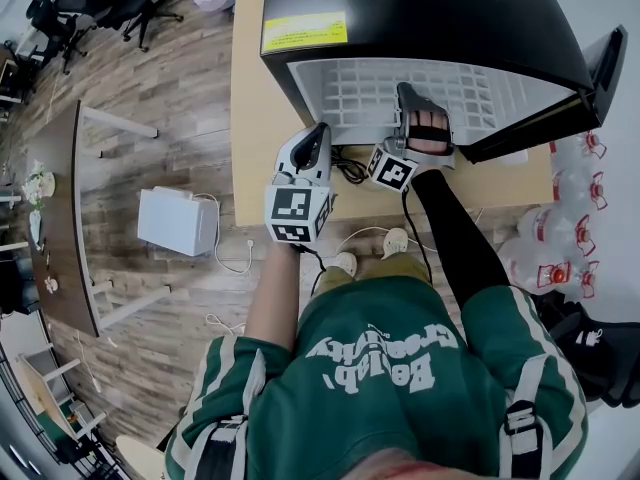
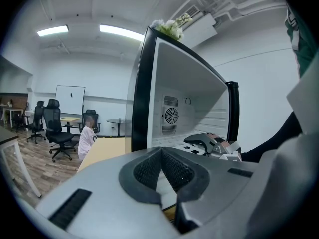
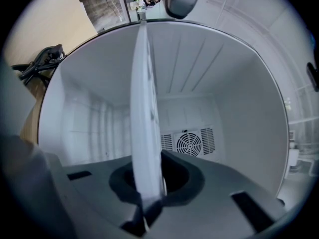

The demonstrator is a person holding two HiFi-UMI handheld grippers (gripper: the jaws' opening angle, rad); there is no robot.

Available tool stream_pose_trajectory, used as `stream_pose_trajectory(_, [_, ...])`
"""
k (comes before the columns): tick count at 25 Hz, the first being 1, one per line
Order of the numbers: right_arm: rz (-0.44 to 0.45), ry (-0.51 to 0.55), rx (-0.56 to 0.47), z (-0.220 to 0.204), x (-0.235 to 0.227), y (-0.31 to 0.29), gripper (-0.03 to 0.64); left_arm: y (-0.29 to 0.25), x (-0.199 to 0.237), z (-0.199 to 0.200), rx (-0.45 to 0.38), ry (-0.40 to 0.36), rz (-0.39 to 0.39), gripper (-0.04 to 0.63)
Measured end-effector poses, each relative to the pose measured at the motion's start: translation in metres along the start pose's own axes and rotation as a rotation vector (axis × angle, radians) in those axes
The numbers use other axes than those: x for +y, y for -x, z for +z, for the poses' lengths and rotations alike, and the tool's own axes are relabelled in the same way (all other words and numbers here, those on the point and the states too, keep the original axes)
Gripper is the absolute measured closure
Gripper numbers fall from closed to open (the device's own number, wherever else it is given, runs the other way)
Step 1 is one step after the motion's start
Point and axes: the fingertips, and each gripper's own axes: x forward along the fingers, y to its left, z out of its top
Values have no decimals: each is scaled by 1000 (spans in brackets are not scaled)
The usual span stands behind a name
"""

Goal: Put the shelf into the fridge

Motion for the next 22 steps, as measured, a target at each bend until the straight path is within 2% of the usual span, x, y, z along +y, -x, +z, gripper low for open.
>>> stream_pose_trajectory(22, [5, 2, 0, 1, 0, -24, 589, -6, 2, 1, 3, 8, 26, 597])
